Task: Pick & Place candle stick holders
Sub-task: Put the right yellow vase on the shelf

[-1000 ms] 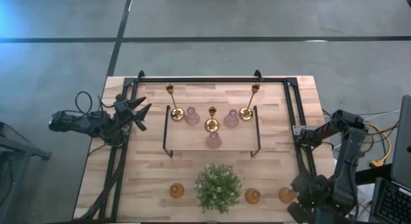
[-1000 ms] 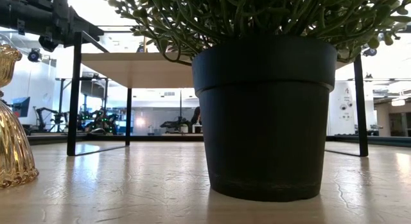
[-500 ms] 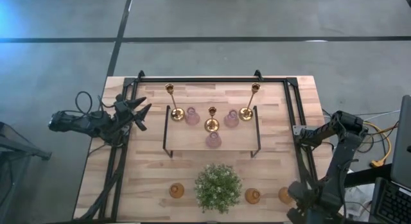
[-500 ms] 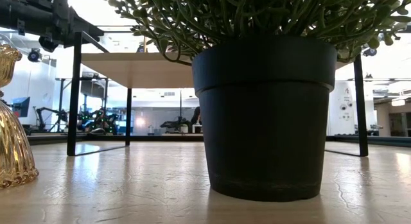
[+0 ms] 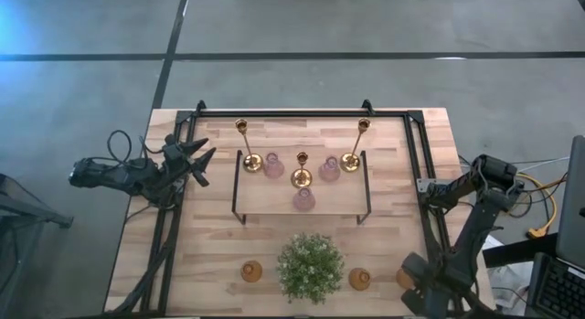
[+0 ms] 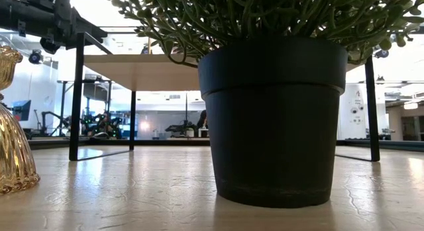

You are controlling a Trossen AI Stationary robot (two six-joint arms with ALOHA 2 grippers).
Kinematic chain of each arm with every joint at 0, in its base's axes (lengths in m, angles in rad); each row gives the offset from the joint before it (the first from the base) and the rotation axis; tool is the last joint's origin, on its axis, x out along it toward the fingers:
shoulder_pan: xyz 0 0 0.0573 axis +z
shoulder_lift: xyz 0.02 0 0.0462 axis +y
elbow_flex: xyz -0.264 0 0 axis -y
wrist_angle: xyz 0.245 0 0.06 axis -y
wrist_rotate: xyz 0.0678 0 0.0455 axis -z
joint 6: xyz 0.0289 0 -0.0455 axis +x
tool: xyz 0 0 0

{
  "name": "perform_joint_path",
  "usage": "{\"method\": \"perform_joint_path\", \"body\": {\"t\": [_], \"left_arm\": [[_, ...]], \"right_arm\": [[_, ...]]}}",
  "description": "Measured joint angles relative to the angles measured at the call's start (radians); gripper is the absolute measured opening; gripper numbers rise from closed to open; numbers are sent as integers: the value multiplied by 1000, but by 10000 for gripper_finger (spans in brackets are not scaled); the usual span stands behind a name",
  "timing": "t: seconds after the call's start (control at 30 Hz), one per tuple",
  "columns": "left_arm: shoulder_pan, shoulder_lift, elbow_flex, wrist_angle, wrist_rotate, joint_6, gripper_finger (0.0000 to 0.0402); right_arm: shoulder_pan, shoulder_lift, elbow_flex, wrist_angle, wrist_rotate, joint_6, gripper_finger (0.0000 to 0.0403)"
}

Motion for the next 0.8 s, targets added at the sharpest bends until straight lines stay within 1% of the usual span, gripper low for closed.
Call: {"method": "perform_joint_path", "body": {"t": [0.2,0.27,0.43,0.6,0.7,0.8], "left_arm": [[0,0,0,0,0,0,193],[0,0,0,0,0,0,193],[0,0,-2,0,0,2,193],[0,0,-3,0,0,2,193],[0,0,-3,0,0,2,193],[0,0,-3,0,0,1,193]], "right_arm": [[-47,-29,-44,36,172,-51,8],[-64,-36,-59,40,190,-76,8],[-99,-40,-90,39,195,-151,8],[-123,-41,-103,48,284,-224,8],[-136,-41,-104,50,343,-297,8],[-146,-41,-104,49,364,-363,8]]}}
